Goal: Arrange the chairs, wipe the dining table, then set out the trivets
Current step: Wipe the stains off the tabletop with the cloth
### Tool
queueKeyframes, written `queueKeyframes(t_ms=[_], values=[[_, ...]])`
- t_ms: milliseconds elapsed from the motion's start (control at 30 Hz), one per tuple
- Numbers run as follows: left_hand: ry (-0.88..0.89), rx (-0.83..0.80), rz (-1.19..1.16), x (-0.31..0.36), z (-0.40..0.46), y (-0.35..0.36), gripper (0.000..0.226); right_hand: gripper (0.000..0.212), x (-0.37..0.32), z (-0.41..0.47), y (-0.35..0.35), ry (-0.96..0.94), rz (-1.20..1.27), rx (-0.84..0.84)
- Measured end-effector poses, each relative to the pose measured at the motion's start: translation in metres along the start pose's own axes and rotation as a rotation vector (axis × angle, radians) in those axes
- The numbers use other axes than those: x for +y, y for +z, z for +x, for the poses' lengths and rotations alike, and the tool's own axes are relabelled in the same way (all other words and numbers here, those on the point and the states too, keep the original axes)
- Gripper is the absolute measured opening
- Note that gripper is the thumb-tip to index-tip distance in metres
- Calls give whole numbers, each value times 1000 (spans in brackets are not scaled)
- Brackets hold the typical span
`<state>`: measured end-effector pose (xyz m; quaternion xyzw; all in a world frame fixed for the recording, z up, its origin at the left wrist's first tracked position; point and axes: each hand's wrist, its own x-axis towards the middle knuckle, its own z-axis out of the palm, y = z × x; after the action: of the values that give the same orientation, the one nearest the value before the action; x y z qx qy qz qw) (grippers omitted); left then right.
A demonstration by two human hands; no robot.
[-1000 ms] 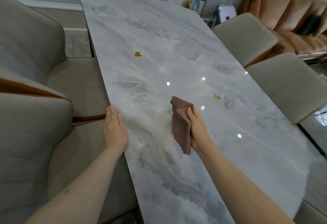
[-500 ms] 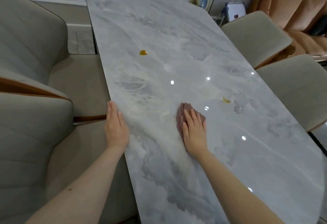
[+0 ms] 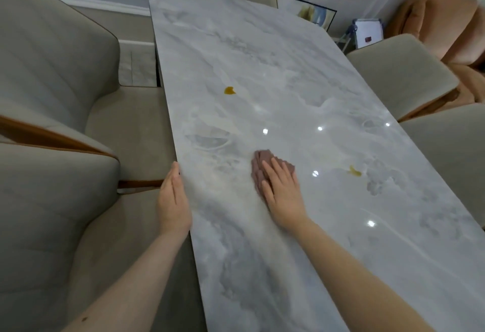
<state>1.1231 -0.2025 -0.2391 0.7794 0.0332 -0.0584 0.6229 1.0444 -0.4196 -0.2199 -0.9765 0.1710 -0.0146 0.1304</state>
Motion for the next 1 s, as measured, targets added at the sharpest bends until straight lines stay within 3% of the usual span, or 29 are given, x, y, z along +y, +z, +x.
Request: queueKeyframes(t_ms=[100,167,300,400,567,733,867,933,1000], values=[[-3,32,-27,-1,0,4,42,51,-17,71,7,180,-16,44],[12,45,-31,-3,0,5,42,50,-51,101,21,182,-17,51],[28,32,34,-4,1,3,43,50,-118,97,38,-46,-32,27],[50,15,68,-4,1,1,42,50,-127,46,39,-206,4,13],[91,-35,196,-2,-3,2,46,53,-68,-37,26,-285,-56,-87],[290,-71,696,4,-6,8,48,72,4,-22,1,141,-47,29],[468,-280,871,23,-19,32,61,71,-8,-43,3,149,1,-28],[576,-388,932,27,-22,47,62,60,8,-74,4,54,-31,-60],[649,-493,986,31,-25,67,66,57,40,-101,-5,116,-55,-32]])
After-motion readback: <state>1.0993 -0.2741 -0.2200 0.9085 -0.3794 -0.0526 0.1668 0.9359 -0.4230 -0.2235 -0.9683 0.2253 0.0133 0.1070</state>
